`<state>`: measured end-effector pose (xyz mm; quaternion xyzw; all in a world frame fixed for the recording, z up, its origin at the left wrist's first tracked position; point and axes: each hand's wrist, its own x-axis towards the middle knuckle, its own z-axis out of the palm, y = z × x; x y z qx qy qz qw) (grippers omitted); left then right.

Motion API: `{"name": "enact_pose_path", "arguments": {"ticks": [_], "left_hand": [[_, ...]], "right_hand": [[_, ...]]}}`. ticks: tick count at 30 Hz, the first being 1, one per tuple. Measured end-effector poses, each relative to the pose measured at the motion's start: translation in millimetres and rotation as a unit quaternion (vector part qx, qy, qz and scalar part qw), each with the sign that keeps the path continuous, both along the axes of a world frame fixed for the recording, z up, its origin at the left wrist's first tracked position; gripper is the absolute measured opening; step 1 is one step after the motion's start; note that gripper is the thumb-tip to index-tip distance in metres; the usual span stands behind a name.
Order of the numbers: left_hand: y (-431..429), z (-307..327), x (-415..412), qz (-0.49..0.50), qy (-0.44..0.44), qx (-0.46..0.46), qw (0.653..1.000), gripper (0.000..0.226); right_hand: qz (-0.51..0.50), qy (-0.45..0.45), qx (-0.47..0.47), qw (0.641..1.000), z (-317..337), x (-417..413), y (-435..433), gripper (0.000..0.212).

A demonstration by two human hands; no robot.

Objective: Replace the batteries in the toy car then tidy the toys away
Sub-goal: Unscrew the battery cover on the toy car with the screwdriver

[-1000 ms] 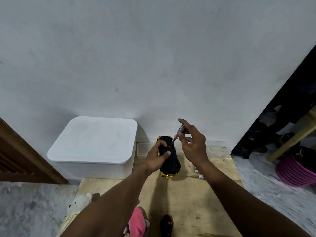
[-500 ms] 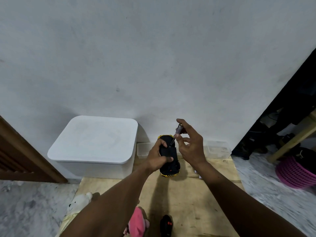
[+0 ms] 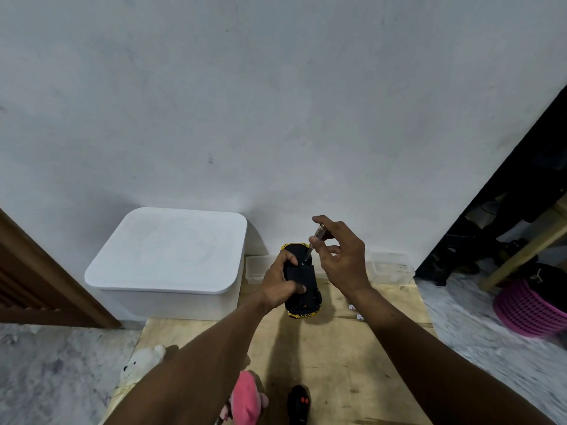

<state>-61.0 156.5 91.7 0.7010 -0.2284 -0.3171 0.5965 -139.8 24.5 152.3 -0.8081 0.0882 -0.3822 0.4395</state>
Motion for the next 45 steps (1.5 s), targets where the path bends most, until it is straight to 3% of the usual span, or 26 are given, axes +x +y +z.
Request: {"name": "enact_pose_path", "arguments": {"ticks": [13, 19, 25, 31, 45], "left_hand": [[-0.3, 0.9, 4.6, -0.004, -0.008, -0.004, 1.0, 0.048], [-1.1, -0.1, 6.0, -0.002, 0.001, -0.008, 1.0, 0.049], [1.2, -1.2, 5.8, -0.006, 0.005, -0.006, 1.0, 0.048], [0.7, 3.2, 7.5, -0.016, 0.001, -0.009, 1.0, 0.048], [2.6, 1.2, 7.3, -0.008, 0.003, -0.006, 1.0, 0.048]], "right_hand": [[0.014, 0.011, -0.007, 1.0, 1.3, 2.5, -0.3, 0.046], [0.0, -0.011, -0.01, 1.0, 6.6, 1.3, 3.7, 0.036], [0.012, 0.017, 0.033, 0.999, 3.5, 3.9, 0.1, 0.061], [0.018, -0.015, -0.017, 1.0, 5.9, 1.2, 2.0, 0.039], [0.016, -0.004, -0.001, 1.0, 3.3, 3.1, 1.0, 0.041]]}}
